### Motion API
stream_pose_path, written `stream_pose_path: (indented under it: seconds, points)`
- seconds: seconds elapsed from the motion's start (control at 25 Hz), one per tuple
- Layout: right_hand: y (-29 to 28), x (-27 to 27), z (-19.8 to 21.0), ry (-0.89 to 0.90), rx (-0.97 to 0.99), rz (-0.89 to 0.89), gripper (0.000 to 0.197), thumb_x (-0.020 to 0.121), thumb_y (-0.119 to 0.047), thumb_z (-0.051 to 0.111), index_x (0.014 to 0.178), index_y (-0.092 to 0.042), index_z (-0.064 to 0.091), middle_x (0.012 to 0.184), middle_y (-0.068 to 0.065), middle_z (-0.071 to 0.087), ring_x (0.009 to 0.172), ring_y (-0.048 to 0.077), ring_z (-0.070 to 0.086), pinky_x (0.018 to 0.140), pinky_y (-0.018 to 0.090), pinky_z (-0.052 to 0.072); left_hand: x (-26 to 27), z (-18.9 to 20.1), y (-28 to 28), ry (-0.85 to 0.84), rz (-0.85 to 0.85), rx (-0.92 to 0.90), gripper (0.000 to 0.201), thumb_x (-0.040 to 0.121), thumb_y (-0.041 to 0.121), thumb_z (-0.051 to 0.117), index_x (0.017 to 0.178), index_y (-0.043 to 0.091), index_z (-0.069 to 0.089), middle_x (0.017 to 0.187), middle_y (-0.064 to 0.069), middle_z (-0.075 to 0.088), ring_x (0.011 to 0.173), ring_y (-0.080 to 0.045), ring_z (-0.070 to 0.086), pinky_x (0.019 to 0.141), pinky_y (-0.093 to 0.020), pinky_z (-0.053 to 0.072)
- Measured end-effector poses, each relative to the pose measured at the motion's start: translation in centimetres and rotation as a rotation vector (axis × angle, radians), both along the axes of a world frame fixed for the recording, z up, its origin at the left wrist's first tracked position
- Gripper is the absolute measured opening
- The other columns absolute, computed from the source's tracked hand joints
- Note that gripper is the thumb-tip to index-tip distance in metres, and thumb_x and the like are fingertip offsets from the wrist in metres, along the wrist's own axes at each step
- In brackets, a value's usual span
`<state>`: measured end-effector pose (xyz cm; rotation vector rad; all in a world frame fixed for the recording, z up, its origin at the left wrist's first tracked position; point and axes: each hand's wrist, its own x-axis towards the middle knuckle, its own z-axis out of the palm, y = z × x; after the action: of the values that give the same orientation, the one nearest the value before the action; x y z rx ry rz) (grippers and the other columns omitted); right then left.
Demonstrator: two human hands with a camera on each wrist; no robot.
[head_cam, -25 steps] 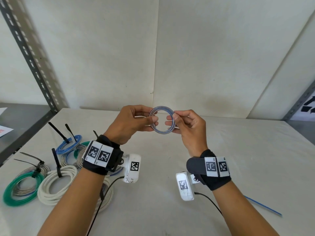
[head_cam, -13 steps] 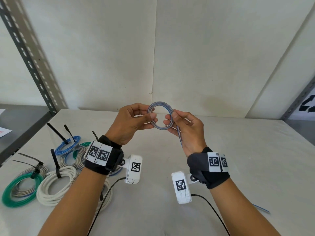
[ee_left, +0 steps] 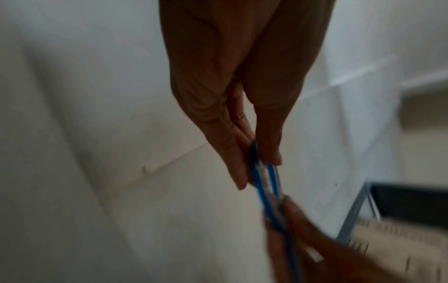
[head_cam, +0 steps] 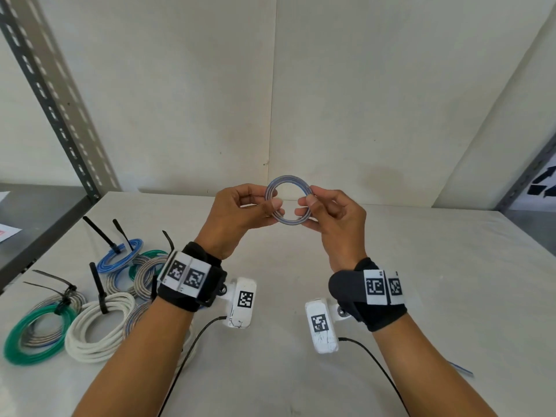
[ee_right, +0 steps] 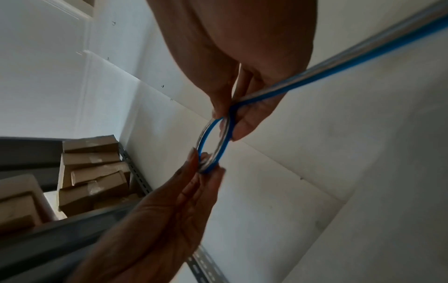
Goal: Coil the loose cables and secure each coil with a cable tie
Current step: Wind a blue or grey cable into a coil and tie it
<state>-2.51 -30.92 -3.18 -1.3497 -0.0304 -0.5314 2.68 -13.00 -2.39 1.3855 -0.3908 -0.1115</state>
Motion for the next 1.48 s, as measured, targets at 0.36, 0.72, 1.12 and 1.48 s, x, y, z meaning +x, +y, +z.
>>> stream_pose_path:
  seconds: [0.36,0.72,1.12,1.48]
  points:
    - [-0.7,0.4,-0.2,-0.086,-0.670,0.145,0.013,0.093,-0.005,0.069,0.101,-0.010,0.077,0.085,-0.001,0.074,0.069,0.010,0.066,0.069,0.022,0.053,-1.0,0.0,-1.3,0.067,-0.150,0.354,0.053,0.105,0.050,0.036,0.075,0.010,0.052,0.056,0.008,0.039,0.052,-0.012,0.038,0.069,-0.030,0.053]
    - [0.4,0.0,-0.8,0.010,-0.204,0.055,0.003,0.093,-0.007,0.069,0.096,-0.008,0.070,0.090,0.015,0.077,0.082,0.027,0.076,0.066,0.033,0.061,0.0,1.0,-0.5,0.151,0.023,-0.132,0.048,0.110,0.039,0.033,0.068,0.016,0.039,0.053,0.009,0.020,0.046,-0.011,0.021,0.054,-0.024,0.039]
    - [2.7,0.0,-0.2,-0.044,0.050,0.056,0.018,0.086,0.004,0.073,0.102,0.002,0.066,0.095,0.024,0.074,0.080,0.028,0.074,0.071,0.034,0.061,-1.1,0.6,-2.3,0.251,0.028,-0.447,0.047,0.110,0.041,0.030,0.071,0.016,0.039,0.053,0.007,0.020,0.044,-0.010,0.022,0.052,-0.024,0.042]
    - [-1.7,-0.1,1.4,-0.030,-0.555,0.268,0.013,0.087,-0.001,0.074,0.099,-0.005,0.074,0.087,0.012,0.077,0.074,0.027,0.073,0.076,0.036,0.060,-1.3,1.3,-0.7,0.090,-0.212,0.302,0.056,0.106,0.048,0.038,0.070,0.009,0.054,0.054,0.000,0.038,0.044,-0.014,0.036,0.075,-0.038,0.057]
